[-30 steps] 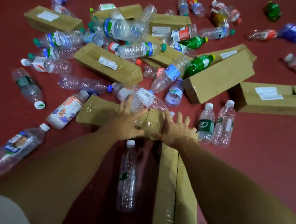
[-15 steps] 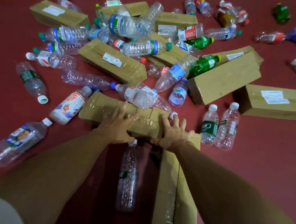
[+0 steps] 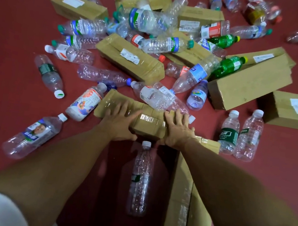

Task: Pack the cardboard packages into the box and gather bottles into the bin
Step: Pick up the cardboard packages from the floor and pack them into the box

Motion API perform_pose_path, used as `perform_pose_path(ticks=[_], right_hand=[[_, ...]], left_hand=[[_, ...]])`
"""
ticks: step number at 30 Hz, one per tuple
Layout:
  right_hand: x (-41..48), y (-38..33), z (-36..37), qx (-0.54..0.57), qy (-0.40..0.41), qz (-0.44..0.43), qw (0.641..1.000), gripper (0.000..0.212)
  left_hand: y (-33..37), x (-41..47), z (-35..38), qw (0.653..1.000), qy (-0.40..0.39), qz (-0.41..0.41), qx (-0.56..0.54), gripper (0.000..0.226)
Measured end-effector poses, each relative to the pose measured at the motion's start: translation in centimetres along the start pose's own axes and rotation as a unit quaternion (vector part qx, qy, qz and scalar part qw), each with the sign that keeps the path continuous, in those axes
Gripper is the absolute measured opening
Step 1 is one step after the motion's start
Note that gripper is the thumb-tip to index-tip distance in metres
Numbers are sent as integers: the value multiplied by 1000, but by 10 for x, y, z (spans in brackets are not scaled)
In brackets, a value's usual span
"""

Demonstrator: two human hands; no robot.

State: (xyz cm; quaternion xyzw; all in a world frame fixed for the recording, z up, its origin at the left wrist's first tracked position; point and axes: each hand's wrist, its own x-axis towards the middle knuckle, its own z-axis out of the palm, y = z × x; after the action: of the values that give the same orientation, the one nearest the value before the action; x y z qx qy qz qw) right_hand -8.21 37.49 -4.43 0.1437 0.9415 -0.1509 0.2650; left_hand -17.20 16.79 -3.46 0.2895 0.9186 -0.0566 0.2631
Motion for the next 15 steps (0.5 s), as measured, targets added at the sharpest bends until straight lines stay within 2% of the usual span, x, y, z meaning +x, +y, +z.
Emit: perform_pose_path(ticks=[7,15], right_hand=[[-3,12,6,-2,27,-34,999,111],[-22,14,10,20,23,-70,997,119]], left_hand=[[-2,4,5,1000,-5,14,0,110],[-2,-3,7,998,-9,25,51,114]])
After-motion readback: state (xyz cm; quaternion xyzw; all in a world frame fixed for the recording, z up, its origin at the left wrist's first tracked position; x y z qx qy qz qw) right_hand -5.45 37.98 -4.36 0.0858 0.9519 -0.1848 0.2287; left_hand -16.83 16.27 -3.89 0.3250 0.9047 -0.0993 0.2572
